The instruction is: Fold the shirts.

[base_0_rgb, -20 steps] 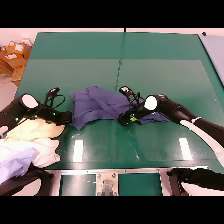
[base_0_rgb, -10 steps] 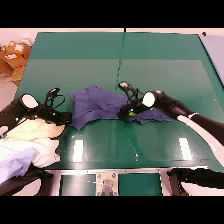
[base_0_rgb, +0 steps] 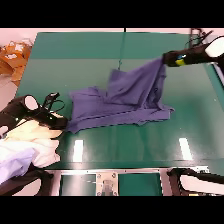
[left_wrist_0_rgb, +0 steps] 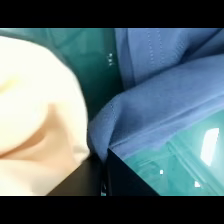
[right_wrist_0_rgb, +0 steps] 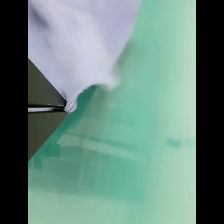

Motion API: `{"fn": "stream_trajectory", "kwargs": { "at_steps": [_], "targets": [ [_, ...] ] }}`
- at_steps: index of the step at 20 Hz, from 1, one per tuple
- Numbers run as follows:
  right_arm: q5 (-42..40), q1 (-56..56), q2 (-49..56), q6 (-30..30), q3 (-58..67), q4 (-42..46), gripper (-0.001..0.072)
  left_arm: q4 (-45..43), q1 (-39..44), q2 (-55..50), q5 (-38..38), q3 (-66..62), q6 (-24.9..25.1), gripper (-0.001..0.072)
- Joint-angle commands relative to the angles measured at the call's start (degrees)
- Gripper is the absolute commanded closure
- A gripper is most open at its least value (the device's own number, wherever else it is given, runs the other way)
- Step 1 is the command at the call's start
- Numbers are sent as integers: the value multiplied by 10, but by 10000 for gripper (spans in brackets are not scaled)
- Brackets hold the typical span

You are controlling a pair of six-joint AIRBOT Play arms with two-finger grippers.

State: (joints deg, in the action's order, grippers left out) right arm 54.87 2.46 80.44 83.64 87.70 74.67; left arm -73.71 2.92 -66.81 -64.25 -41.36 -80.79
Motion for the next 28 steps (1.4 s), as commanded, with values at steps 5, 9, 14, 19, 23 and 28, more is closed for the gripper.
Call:
{"fn": "stream_trajectory", "kwargs": {
  "at_steps": [5,9,14,19,23,28],
  "targets": [
    [-40,86,210,6,110,-62,700,1,0,0,64,-1,-12,684],
    [3,125,217,19,129,-61,368,26,0,0,113,-1,-12,684],
    [151,229,143,19,88,-61,460,39,0,0,107,0,-12,683],
    [120,309,8,16,-204,-62,272,42,0,0,100,0,-12,684],
    [99,302,-18,-12,-342,-114,267,42,0,0,98,0,-11,683],
    [42,263,-15,-38,-401,-187,270,43,0,0,98,0,-12,683]
  ]
}}
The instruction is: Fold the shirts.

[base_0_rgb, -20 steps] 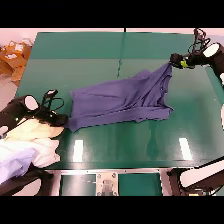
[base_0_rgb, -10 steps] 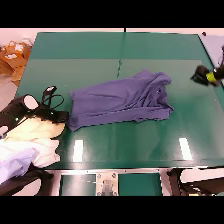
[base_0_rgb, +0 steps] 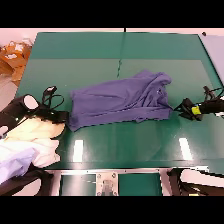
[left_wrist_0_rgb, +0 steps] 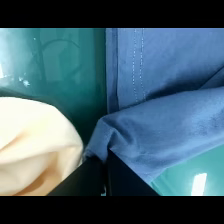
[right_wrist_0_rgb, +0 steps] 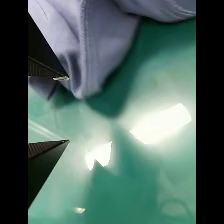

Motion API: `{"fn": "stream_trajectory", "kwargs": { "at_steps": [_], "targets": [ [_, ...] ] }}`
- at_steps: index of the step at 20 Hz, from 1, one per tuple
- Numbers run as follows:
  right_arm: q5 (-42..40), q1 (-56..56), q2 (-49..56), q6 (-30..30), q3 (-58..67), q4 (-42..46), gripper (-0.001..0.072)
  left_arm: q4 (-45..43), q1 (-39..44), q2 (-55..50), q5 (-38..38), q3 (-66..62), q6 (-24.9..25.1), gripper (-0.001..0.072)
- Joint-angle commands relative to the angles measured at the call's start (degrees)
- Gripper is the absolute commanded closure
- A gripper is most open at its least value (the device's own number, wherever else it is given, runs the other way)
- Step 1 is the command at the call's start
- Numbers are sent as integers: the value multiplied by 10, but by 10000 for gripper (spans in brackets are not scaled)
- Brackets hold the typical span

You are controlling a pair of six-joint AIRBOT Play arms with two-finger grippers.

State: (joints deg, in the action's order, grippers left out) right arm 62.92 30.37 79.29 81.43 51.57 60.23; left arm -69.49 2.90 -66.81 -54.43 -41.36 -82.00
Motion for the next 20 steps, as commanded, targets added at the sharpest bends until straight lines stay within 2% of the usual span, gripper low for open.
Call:
{"fn": "stream_trajectory", "kwargs": {
  "at_steps": [1,4,6,7,9,10,12,14,17,20],
  "targets": [
    [-54,-23,-1,-16,-39,-53,270,2,0,0,0,0,0,683],
    [-90,-45,20,-16,-39,-78,300,7,0,0,0,0,0,683],
    [-103,-60,40,-17,-39,-78,378,10,0,0,0,0,0,683],
    [-105,-66,48,-28,-39,-87,452,10,0,0,0,0,0,683],
    [-102,-75,50,-74,-37,-129,674,9,0,0,0,-1,2,684],
    [-83,-74,48,-93,-28,-145,700,8,0,0,-3,-2,7,683],
    [-32,-67,21,-97,7,-146,700,-7,0,0,-37,-33,8,684],
    [21,-49,-34,-94,65,-147,701,-15,0,1,-106,-107,9,684],
    [68,-15,-141,-63,175,-148,701,-23,0,5,-180,-269,9,684],
    [74,23,-239,-20,284,-148,701,-23,0,37,-196,-457,-1,684]
  ]
}}
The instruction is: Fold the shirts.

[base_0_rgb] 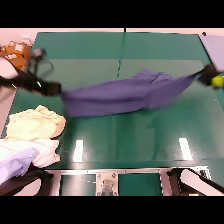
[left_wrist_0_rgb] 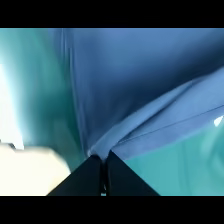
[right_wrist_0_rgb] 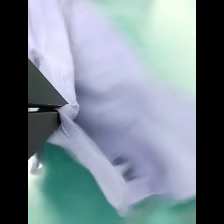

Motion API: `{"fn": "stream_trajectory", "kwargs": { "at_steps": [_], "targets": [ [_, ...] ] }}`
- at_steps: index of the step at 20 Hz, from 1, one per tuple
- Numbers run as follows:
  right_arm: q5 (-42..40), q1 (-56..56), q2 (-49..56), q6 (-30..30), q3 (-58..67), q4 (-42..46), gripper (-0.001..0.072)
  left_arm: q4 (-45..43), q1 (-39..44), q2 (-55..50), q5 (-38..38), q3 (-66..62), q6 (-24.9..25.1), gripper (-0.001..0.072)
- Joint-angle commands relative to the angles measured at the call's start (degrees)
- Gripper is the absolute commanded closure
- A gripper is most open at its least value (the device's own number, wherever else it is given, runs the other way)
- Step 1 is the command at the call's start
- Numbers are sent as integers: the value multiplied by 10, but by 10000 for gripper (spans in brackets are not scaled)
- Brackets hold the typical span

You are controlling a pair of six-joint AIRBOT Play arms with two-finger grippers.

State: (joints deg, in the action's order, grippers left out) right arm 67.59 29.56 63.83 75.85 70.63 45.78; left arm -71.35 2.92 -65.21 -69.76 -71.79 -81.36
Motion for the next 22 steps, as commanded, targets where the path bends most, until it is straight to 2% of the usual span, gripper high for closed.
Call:
{"fn": "stream_trajectory", "kwargs": {
  "at_steps": [1,3,6,9,12,17,20,22],
  "targets": [
    [26,43,-111,48,127,-4,701,-5,0,34,-49,-213,-7,684],
    [10,63,-157,75,186,-3,700,-5,0,69,-49,-333,-7,684],
    [-66,71,-217,82,255,9,700,-5,0,115,-45,-476,-7,684],
    [-126,71,-250,123,323,76,700,-10,0,168,-13,-506,6,684],
    [-126,70,-250,140,352,115,700,-48,0,176,-23,-504,8,684],
    [-110,69,-222,135,234,86,700,-52,0,135,-1,-376,8,683],
    [-124,42,-175,82,107,54,700,-2,0,48,21,-292,10,683],
    [-167,3,-125,52,24,54,700,55,0,-35,48,-250,43,683]
  ]
}}
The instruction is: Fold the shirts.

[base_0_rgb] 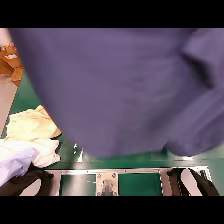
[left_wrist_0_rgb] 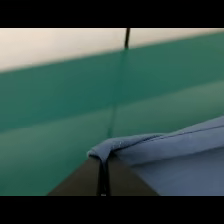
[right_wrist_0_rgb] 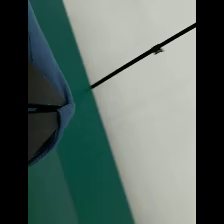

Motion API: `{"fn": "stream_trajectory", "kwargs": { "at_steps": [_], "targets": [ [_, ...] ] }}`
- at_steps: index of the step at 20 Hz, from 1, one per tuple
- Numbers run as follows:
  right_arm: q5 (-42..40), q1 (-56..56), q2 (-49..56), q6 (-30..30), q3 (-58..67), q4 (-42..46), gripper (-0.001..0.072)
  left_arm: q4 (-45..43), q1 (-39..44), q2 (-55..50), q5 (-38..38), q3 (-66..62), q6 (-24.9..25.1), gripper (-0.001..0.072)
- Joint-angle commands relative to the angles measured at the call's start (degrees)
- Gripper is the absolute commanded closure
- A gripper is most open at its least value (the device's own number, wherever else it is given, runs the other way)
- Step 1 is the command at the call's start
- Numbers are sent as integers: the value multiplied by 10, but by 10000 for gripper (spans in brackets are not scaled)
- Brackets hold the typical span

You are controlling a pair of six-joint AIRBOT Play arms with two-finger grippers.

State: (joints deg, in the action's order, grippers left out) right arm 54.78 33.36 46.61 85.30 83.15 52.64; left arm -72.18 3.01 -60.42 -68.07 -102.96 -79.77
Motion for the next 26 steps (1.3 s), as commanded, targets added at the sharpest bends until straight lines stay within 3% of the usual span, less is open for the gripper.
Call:
{"fn": "stream_trajectory", "kwargs": {
  "at_steps": [1,6,12,20,23,26],
  "targets": [
    [-70,-55,80,-56,-136,-14,700,95,-1,-132,34,74,42,683],
    [-186,-111,298,-78,-154,-16,700,154,-1,-351,73,77,53,683],
    [-192,-119,514,-78,-15,-59,700,215,-1,-450,185,77,53,683],
    [-192,-119,569,-78,139,-62,699,227,-1,-456,274,48,53,684],
    [-186,-119,570,-78,150,-61,700,229,-1,-456,276,23,52,684],
    [-124,-115,575,-78,150,-12,700,204,-1,-458,247,23,47,684]
  ]
}}
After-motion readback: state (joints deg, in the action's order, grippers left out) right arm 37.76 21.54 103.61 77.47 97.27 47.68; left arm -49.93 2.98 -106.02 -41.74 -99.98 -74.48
